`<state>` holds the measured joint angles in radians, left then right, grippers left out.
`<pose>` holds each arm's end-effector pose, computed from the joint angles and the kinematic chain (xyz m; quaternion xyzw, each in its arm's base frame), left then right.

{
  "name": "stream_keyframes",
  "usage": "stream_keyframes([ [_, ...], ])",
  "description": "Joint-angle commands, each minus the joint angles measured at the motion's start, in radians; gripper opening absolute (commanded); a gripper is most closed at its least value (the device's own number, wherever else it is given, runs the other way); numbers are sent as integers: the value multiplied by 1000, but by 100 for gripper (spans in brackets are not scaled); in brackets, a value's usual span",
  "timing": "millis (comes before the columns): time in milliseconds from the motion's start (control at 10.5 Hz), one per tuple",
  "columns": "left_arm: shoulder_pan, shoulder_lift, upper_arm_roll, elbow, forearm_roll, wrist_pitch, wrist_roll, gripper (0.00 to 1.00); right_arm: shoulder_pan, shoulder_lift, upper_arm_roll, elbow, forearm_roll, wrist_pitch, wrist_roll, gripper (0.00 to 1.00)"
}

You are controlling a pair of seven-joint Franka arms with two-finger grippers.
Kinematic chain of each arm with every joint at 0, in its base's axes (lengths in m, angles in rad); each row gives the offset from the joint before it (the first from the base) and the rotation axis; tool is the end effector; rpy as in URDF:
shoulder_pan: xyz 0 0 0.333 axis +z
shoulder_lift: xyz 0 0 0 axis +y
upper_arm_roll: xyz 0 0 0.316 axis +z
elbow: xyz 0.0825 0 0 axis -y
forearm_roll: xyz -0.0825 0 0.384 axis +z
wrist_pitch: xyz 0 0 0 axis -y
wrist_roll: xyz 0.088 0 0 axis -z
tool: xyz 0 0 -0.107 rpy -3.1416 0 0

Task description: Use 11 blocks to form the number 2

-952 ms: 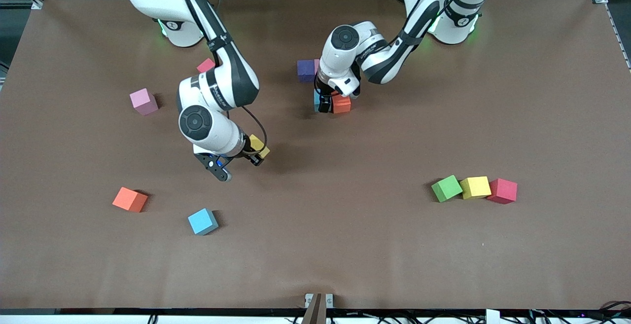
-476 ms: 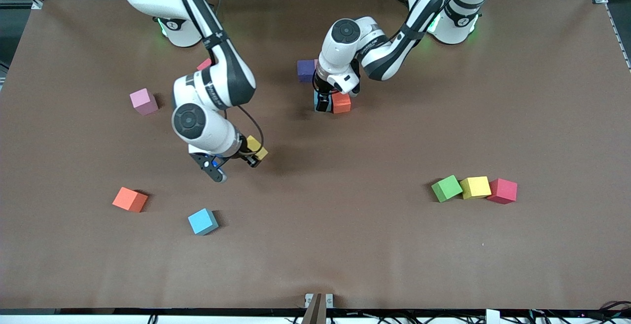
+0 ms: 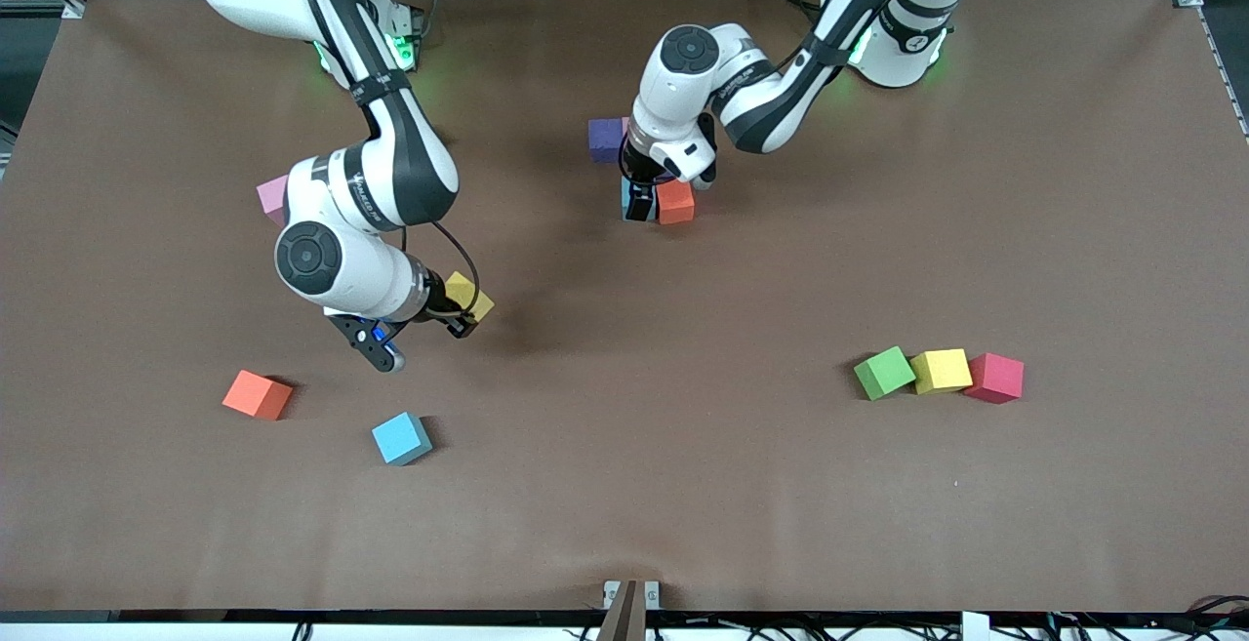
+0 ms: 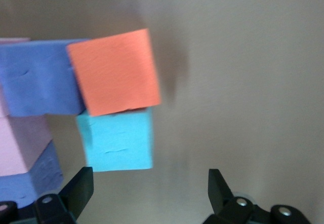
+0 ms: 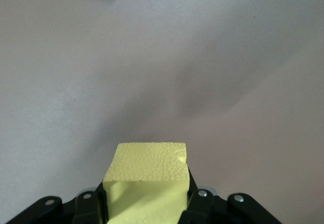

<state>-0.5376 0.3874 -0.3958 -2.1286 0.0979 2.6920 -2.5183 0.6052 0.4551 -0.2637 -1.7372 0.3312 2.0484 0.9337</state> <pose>0.3556 -0.4773 0.2589 0.7123 0.6926 -0.0612 0.0965 0.5982 0.2470 0.3149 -0.9265 0.3620 0.0982 0.0314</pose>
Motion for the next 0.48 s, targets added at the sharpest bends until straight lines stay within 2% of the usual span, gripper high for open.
stream_keyframes([
  [0,76,-32,-5,44,26,-87,82,100,1,-24,3,-12,12,-11,2,0],
  [381,200,-27,-3,145,26,-211,327,100,13,-36,7,-22,12,-8,2,0],
])
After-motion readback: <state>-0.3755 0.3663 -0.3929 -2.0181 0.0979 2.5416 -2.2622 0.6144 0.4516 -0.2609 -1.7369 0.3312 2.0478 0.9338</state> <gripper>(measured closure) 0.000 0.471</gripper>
